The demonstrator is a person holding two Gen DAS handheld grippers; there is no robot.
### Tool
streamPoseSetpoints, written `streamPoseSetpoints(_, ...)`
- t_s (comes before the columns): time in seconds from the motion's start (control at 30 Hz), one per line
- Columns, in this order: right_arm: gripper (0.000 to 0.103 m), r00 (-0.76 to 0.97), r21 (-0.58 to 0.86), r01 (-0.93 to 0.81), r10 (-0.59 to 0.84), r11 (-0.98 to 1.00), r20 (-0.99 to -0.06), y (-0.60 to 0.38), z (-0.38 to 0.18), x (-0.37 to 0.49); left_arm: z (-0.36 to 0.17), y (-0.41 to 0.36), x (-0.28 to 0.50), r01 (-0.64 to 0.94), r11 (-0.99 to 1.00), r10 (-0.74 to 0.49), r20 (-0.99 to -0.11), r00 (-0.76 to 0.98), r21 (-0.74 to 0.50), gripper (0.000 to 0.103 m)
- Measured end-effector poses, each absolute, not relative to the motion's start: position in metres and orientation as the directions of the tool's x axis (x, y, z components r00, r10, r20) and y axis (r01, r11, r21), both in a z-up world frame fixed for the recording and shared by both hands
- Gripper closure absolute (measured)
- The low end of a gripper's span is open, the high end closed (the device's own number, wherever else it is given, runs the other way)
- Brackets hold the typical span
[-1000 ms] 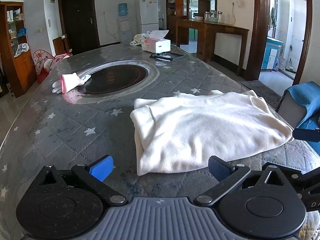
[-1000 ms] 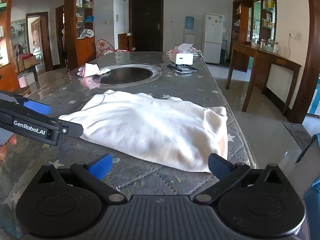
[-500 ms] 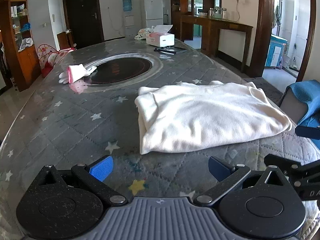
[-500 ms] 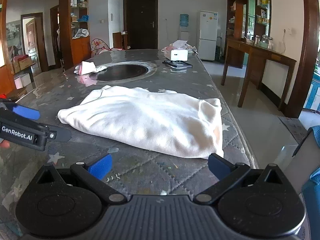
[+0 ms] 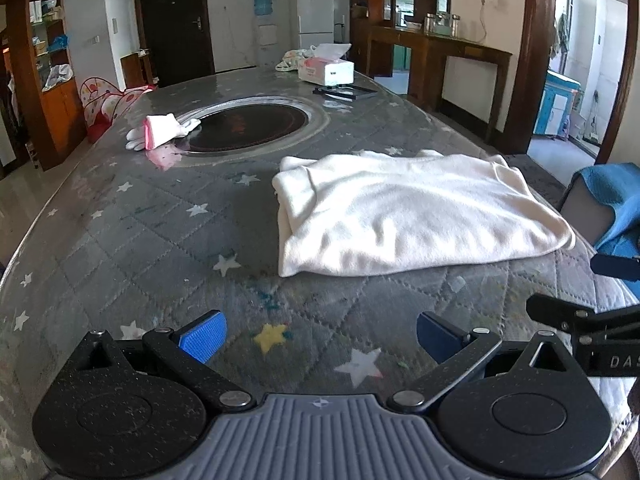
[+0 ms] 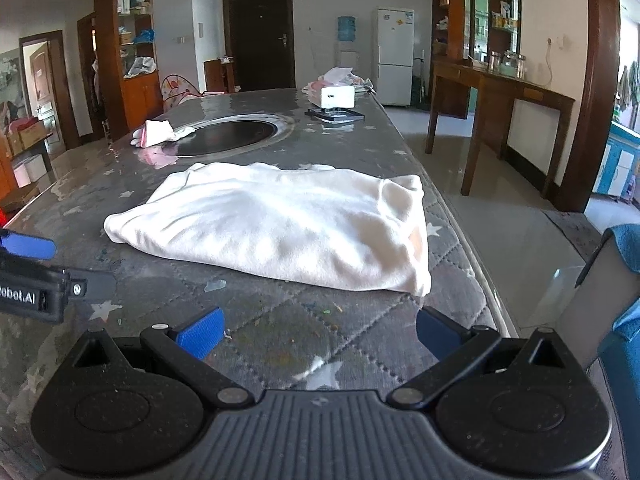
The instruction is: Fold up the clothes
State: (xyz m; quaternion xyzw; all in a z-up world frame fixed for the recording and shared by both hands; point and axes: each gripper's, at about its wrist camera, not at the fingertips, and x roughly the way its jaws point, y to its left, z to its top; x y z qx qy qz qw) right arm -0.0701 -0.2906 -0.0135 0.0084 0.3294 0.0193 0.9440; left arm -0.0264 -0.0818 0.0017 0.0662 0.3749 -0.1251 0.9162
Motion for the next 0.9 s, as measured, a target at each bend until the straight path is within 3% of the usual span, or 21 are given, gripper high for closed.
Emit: streamPoseSetpoints(0.9, 0.000, 0.794, 0.076, -0.002, 0.048, 0.997, -0.606, -0.292, -0.014, -0.086, -0.008, -0.093, -0.049, 0.297, 0.954, -0.173, -0.730, 0.661, 0.043, 0.000)
